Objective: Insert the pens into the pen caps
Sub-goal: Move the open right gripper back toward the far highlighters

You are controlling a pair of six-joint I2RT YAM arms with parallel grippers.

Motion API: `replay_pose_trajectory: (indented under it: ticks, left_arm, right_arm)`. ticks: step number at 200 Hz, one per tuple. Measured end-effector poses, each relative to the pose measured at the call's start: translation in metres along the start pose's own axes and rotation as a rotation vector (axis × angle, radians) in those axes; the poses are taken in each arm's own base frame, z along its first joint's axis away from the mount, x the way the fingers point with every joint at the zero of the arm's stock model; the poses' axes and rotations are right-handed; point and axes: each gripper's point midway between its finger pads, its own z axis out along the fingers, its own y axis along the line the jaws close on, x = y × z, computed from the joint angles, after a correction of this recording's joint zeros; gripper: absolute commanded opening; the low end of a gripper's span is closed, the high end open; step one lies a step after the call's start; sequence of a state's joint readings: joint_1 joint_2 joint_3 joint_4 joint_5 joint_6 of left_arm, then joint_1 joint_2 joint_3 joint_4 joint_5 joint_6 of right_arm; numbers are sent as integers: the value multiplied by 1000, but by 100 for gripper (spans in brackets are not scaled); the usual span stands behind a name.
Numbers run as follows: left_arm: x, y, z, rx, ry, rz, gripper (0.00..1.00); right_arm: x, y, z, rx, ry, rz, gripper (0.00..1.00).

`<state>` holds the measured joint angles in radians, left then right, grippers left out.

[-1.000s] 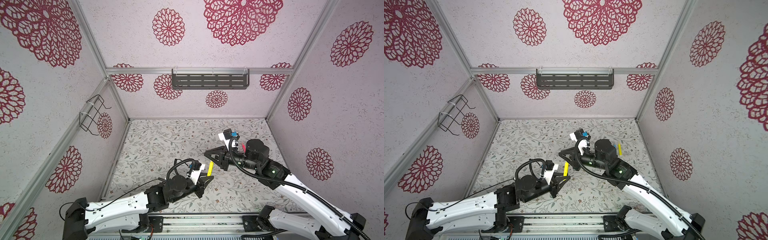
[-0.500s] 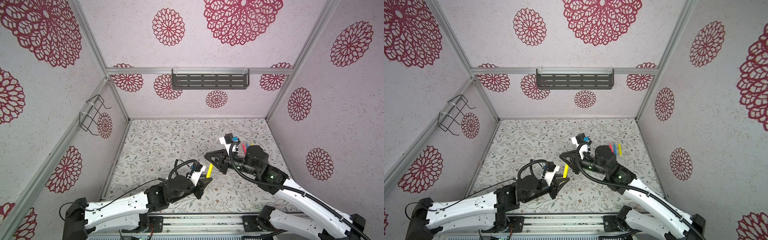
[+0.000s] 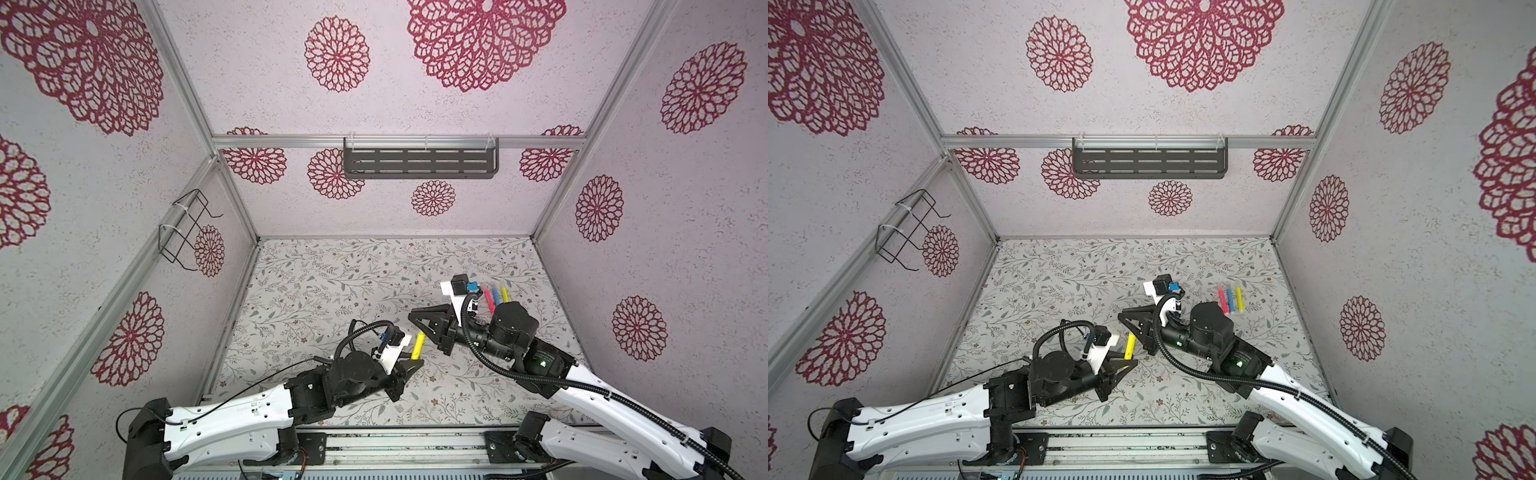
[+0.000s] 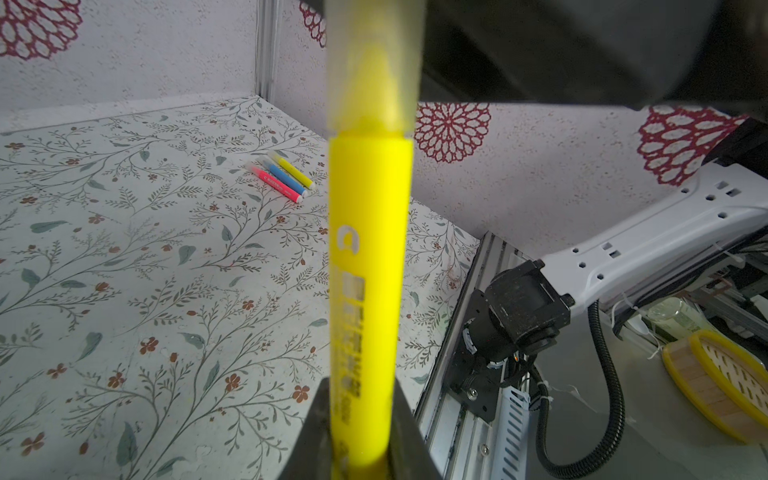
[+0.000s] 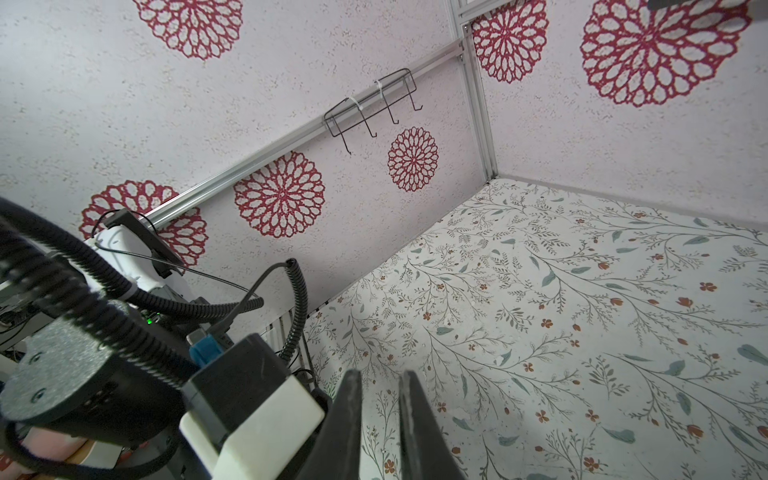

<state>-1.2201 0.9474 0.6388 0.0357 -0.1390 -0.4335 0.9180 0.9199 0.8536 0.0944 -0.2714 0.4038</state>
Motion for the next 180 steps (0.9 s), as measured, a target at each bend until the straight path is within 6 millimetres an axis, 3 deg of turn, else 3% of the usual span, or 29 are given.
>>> replay_pose_trajectory:
  ticks: [180]
  left_arm:
    - [10, 5, -3, 63, 74, -2, 0]
  right_arm:
    - [17, -4, 1, 38, -128, 42, 0]
